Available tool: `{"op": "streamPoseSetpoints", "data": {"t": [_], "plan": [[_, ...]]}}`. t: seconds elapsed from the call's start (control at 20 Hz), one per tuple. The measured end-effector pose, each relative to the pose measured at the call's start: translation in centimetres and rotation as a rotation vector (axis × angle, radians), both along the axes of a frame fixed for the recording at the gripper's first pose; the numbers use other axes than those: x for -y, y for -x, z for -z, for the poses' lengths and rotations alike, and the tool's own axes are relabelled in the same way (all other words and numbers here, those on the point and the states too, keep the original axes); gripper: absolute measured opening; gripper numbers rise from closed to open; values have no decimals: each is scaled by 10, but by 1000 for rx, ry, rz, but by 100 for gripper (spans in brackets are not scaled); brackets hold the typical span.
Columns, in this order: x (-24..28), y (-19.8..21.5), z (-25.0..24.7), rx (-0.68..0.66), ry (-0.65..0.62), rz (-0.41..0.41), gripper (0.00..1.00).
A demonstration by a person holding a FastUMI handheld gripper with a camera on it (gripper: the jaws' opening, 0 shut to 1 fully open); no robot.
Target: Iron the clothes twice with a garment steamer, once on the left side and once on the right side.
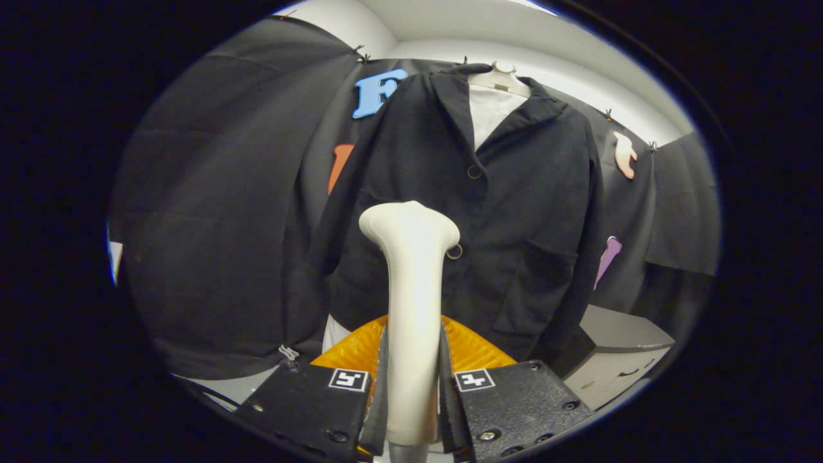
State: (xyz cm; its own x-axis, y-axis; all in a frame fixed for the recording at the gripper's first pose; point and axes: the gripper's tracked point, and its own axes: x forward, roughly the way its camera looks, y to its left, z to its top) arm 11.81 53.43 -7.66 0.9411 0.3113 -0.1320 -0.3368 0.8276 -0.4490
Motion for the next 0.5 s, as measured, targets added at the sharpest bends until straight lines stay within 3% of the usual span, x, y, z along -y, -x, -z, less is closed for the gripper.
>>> {"op": "streamPoseSetpoints", "data": {"t": [0.5], "plan": [[35,21,108,-255,111,92,36]]}}
